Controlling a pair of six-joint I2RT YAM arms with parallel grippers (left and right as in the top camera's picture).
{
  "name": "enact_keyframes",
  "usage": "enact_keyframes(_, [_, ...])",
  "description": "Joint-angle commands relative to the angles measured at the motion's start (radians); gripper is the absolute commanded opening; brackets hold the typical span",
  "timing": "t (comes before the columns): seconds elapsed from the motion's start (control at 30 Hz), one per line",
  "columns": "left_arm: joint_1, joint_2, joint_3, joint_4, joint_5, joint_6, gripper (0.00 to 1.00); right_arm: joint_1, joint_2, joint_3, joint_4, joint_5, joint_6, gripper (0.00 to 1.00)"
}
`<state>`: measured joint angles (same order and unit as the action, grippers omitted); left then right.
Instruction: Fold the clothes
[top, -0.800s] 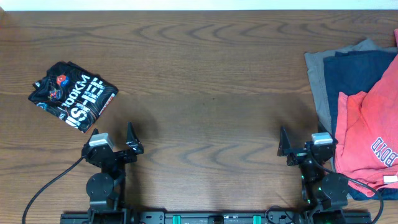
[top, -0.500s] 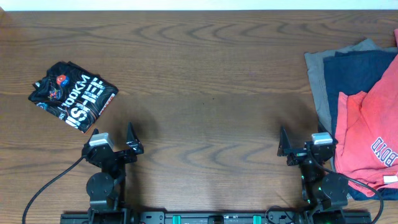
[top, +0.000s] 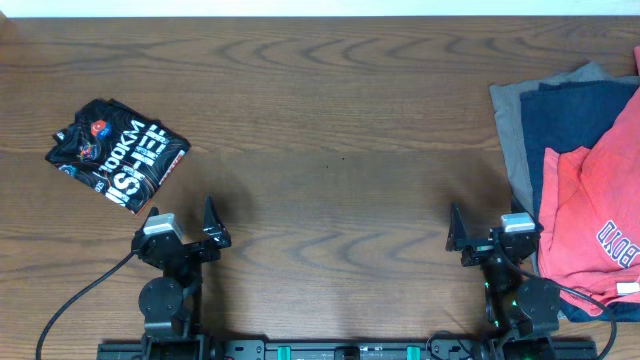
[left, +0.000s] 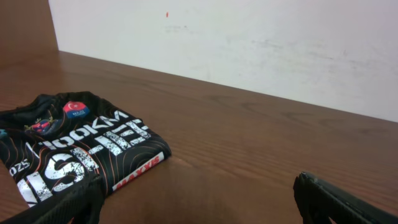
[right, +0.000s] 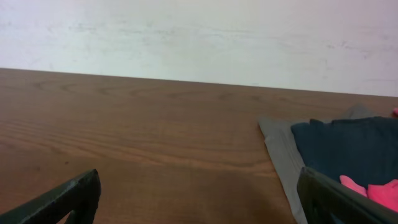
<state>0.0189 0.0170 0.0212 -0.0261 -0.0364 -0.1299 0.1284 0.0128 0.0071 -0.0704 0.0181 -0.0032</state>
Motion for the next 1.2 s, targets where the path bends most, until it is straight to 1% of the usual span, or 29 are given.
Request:
enact_keyframes(0.0, [0.002, 0.001, -0.017, -0.040, -0.017, 0.005, 0.98, -0.011, 0.001, -0.002, -0.004, -0.007, 0.018, 0.99])
enact_keyframes(1.17, [0.002, 0.001, -0.017, -0.040, -0.017, -0.009, 0.98, -0.010, 0.001, -0.002, -0.004, -0.019, 0.024, 0.99])
